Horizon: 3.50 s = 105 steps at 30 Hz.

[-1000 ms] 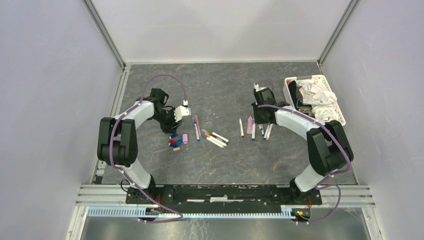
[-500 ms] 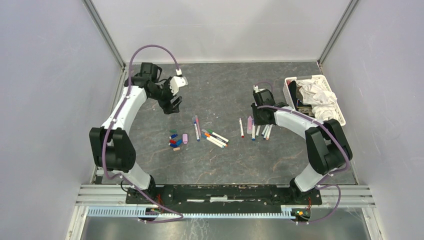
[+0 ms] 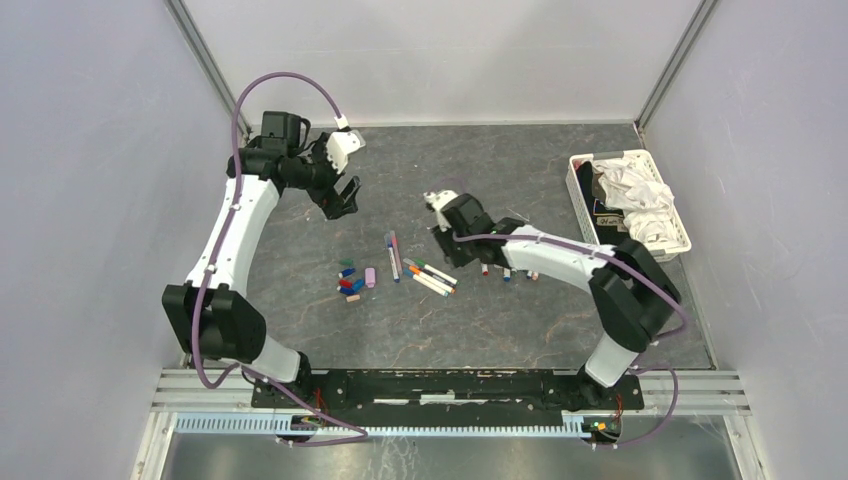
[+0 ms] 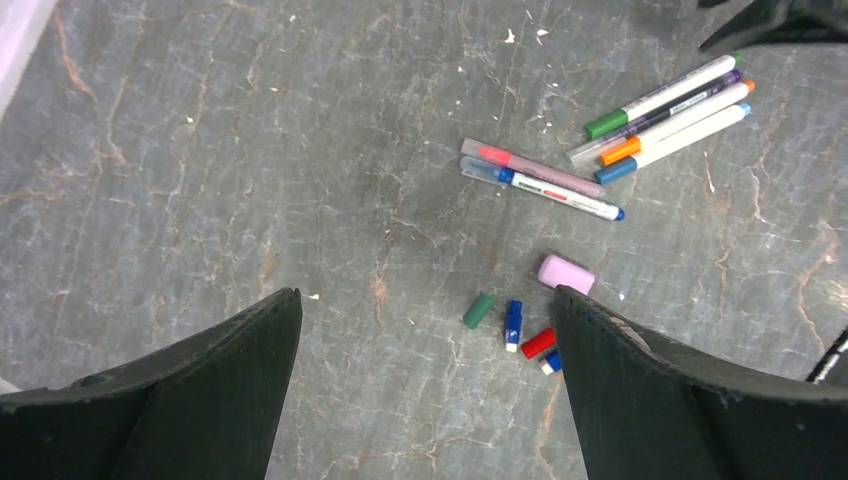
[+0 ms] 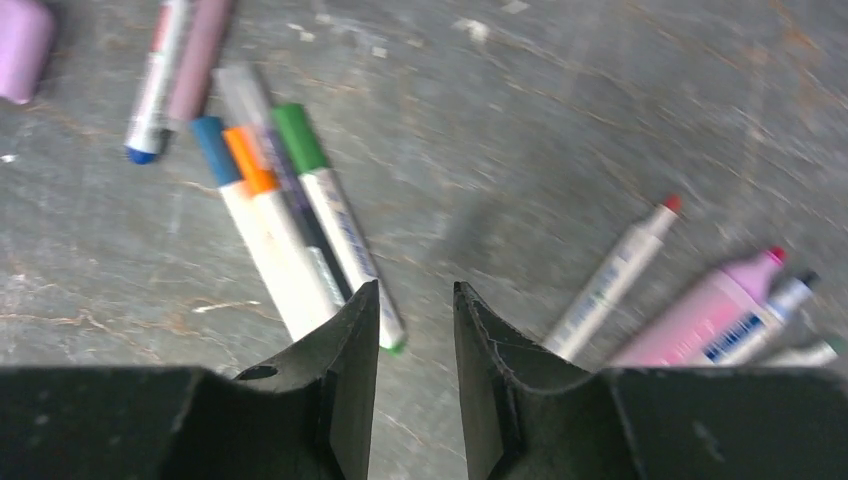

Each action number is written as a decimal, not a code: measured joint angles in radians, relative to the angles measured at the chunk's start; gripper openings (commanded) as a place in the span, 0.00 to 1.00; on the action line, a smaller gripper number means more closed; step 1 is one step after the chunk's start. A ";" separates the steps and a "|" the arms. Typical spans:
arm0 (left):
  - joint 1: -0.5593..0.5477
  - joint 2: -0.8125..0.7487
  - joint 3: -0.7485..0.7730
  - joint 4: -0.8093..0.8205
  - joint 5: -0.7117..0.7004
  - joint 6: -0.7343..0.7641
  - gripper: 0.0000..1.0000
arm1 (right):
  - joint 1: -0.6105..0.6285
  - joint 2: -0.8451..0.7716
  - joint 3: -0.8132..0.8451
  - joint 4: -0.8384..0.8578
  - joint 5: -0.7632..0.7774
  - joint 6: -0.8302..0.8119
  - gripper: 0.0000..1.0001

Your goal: Open the pen caps

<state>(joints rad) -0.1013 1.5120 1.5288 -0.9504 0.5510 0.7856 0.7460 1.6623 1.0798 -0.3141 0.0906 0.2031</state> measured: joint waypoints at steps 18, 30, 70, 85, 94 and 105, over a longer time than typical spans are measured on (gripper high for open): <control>0.002 -0.055 -0.085 0.022 0.032 -0.011 1.00 | 0.096 0.199 0.082 0.027 -0.018 -0.096 0.28; 0.004 -0.114 -0.140 -0.017 0.130 0.080 1.00 | 0.071 0.211 0.074 0.047 -0.018 -0.096 0.06; -0.232 -0.105 -0.371 -0.118 0.171 0.526 0.59 | -0.008 0.172 0.254 -0.092 -1.045 -0.093 0.00; -0.261 -0.105 -0.379 -0.168 0.133 0.543 0.02 | -0.015 0.230 0.279 -0.029 -1.086 -0.026 0.38; -0.266 -0.105 -0.379 -0.167 0.130 0.543 0.02 | -0.006 0.261 0.279 0.051 -1.112 0.055 0.23; -0.277 -0.090 -0.379 -0.178 0.110 0.542 0.44 | -0.004 0.227 0.192 0.164 -1.143 0.065 0.00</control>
<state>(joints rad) -0.3786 1.4220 1.1500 -1.1282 0.6613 1.3281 0.7418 1.8889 1.2713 -0.1505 -1.0519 0.2680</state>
